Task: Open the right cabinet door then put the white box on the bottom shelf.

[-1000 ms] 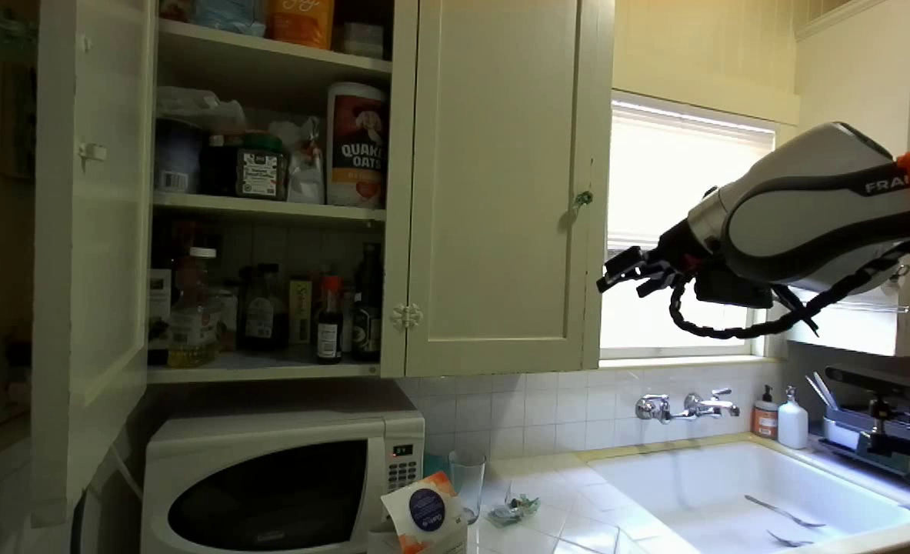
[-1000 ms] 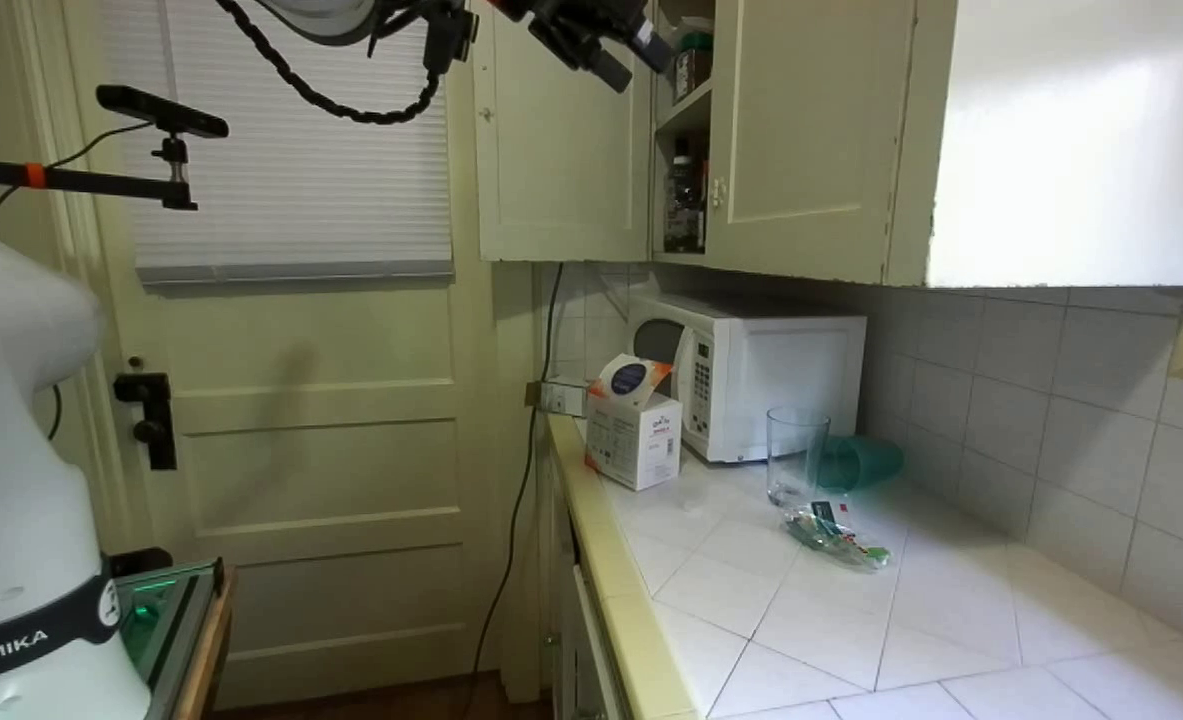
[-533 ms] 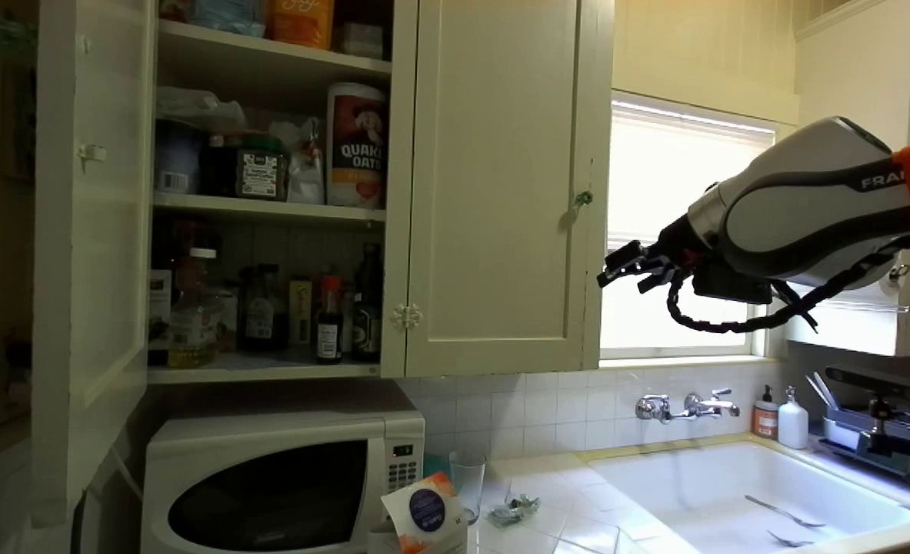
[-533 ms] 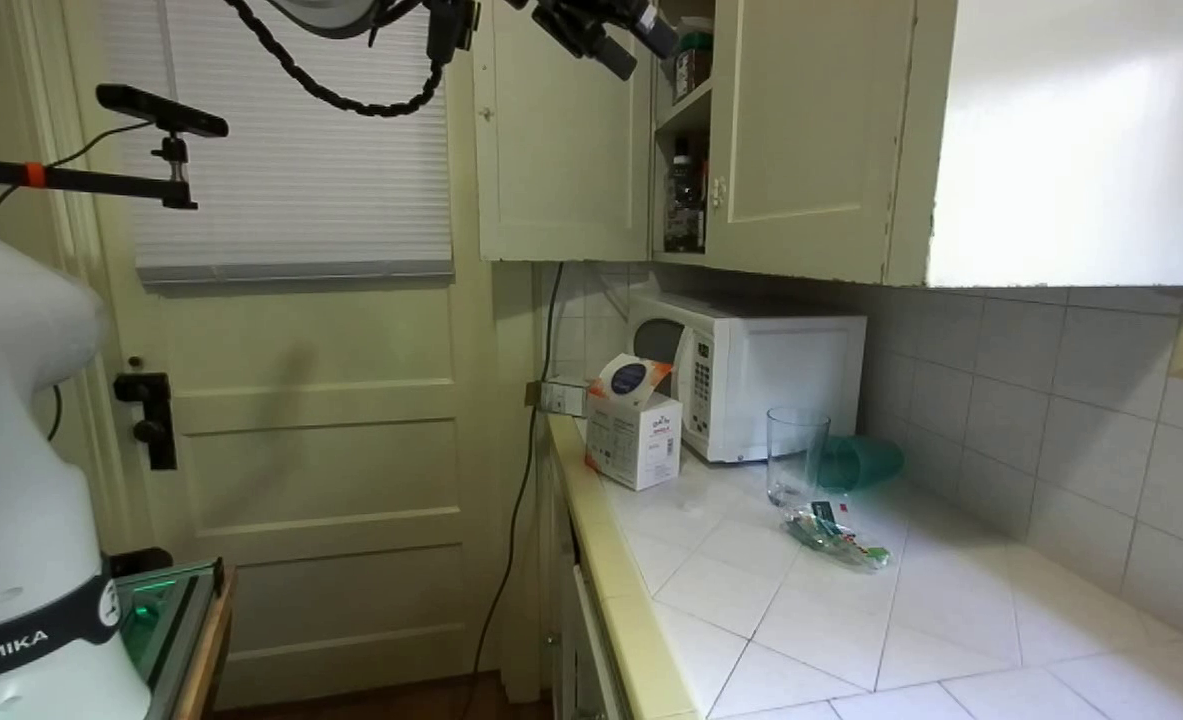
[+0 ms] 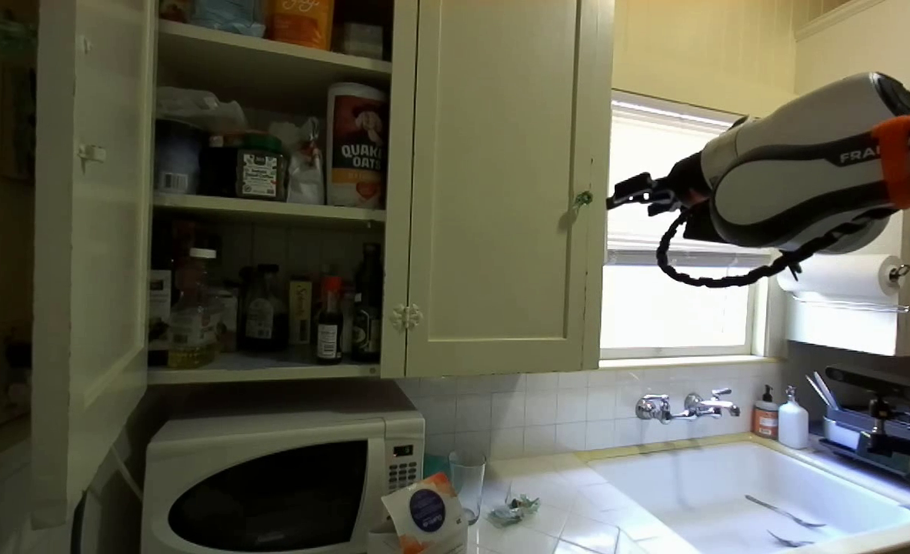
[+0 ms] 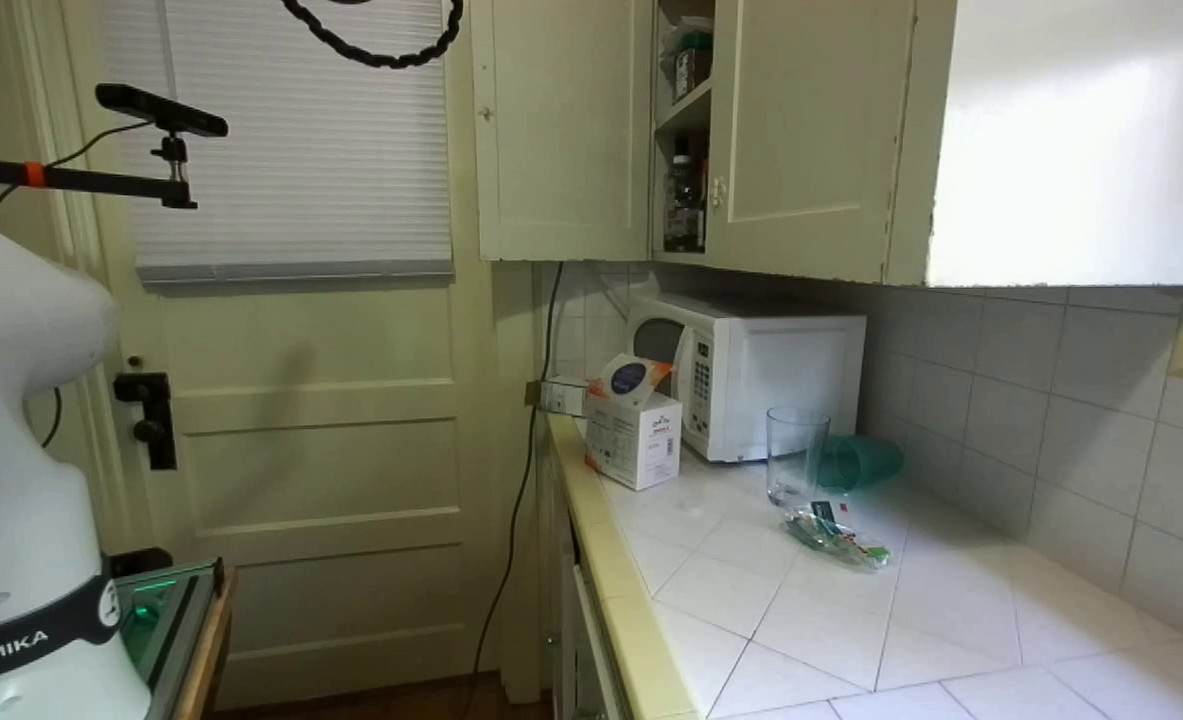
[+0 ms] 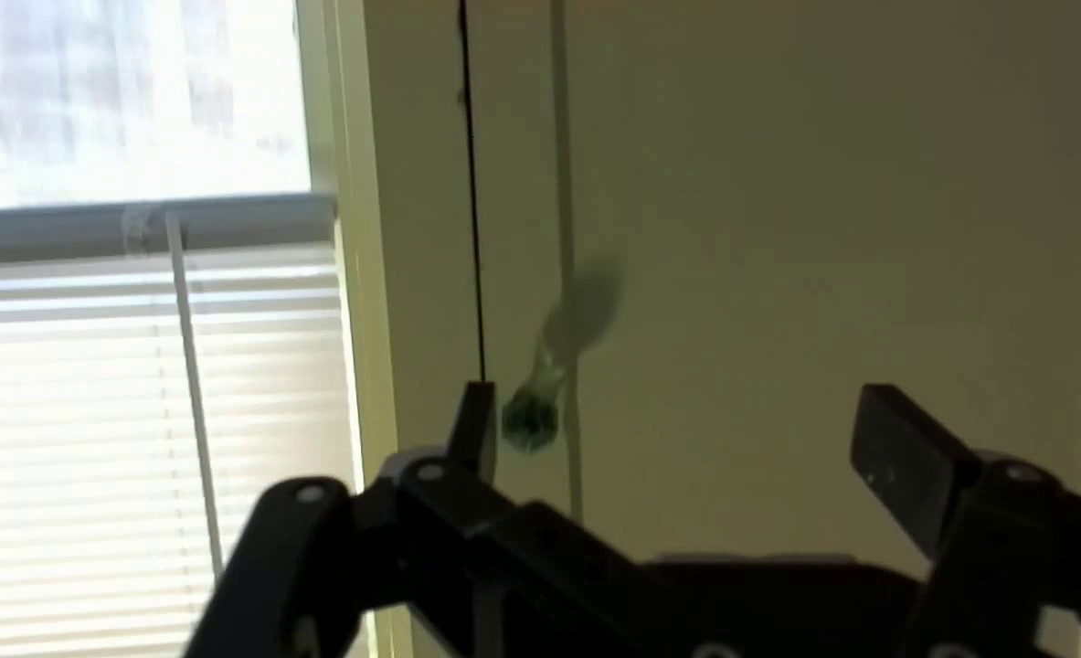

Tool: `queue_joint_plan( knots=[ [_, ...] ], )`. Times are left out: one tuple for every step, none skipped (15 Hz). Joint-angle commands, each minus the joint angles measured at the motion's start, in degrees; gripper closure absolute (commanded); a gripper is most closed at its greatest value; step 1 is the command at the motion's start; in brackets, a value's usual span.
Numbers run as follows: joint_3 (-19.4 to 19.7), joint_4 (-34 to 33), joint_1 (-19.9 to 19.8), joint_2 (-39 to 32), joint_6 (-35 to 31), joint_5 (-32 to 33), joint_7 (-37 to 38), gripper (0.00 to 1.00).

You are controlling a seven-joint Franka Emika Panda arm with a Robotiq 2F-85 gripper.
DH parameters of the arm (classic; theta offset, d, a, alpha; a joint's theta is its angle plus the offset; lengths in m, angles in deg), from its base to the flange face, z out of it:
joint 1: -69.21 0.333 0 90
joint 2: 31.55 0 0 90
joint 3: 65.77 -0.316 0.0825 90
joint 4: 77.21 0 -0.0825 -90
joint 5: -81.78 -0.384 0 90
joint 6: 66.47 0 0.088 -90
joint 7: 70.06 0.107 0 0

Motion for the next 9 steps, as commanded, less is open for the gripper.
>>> queue_joint_plan(
  knots=[
    [-5.6, -8.3, -9.1, -6.3, -7.0, 2.2, 3.7, 0.0],
    [-7.2, -10.6, -11.5, -8.5, -9.0, 1.1, 3.8, 0.0],
    [-8.7, -12.7, -14.0, -9.6, -9.5, 0.5, 4.6, 0.0],
    [-9.7, -14.9, -15.6, -11.5, -10.4, -0.4, 5.7, 0.0],
    [-10.7, -16.9, -17.3, -13.1, -10.5, -1.1, 6.7, 0.0],
    [-10.3, -19.1, -16.3, -14.7, -10.0, -1.6, 7.1, 0.0],
    [-9.3, -14.3, -15.3, -10.5, -8.9, -0.3, 5.5, 0.0],
    [-9.6, -16.2, -15.7, -12.1, -9.0, -0.4, 6.1, 0.0],
    [-9.7, -17.5, -15.8, -13.3, -9.0, -0.5, 6.3, 0.0]
  ],
)
